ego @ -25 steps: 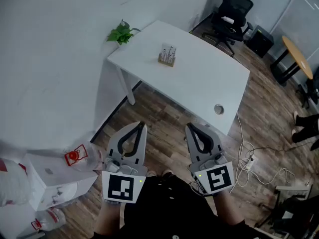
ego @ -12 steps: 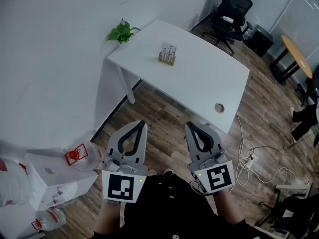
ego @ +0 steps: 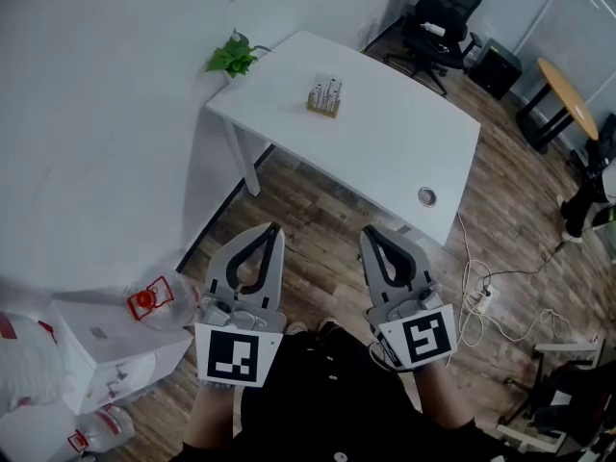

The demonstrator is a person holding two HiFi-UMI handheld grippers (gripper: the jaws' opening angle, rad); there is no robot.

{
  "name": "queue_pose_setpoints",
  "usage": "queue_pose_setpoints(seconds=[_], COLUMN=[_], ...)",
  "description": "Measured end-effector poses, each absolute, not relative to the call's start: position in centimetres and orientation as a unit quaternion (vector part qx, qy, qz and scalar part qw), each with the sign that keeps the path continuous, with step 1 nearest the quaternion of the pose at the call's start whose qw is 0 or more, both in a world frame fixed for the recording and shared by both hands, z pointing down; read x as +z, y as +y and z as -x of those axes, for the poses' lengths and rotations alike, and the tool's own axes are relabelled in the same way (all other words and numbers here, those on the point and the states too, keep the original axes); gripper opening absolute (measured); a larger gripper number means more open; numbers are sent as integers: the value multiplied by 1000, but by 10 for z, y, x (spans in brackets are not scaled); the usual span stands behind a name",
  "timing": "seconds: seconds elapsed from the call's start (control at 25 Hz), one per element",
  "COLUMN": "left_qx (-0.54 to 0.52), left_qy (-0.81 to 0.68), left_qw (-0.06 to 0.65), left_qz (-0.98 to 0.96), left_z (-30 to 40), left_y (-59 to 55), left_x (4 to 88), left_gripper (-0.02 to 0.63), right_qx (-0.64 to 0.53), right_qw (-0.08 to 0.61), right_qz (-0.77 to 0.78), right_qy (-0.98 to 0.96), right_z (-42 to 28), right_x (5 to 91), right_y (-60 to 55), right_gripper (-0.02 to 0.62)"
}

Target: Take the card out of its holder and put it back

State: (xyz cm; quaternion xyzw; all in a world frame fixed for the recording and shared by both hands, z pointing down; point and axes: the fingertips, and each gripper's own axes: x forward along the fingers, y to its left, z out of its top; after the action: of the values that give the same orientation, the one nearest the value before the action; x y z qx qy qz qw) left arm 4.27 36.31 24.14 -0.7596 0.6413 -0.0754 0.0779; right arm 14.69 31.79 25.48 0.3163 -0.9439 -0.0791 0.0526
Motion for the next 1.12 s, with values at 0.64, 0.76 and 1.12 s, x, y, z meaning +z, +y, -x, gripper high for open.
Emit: queue_pose_setpoints(seconds=[0.64, 0.76, 1.12], left_qx=[-52, -53, -59], left_qy=[624, 625, 634], left_qw=[105, 110, 108], left_qz=[773, 771, 764], left_z=[-25, -24, -8], left_y=[382, 377, 332], left_x=[232, 231, 232], left_gripper=[14, 14, 14], right_qx=[-91, -93, -101], right_qw=[59, 57, 60], right_qz=[-341, -344, -340], right_qy=[-934, -932, -933], right_z=[-131, -130, -119], right_x=[256, 255, 257], right_y=[332, 324, 276], right_gripper=[43, 43, 43])
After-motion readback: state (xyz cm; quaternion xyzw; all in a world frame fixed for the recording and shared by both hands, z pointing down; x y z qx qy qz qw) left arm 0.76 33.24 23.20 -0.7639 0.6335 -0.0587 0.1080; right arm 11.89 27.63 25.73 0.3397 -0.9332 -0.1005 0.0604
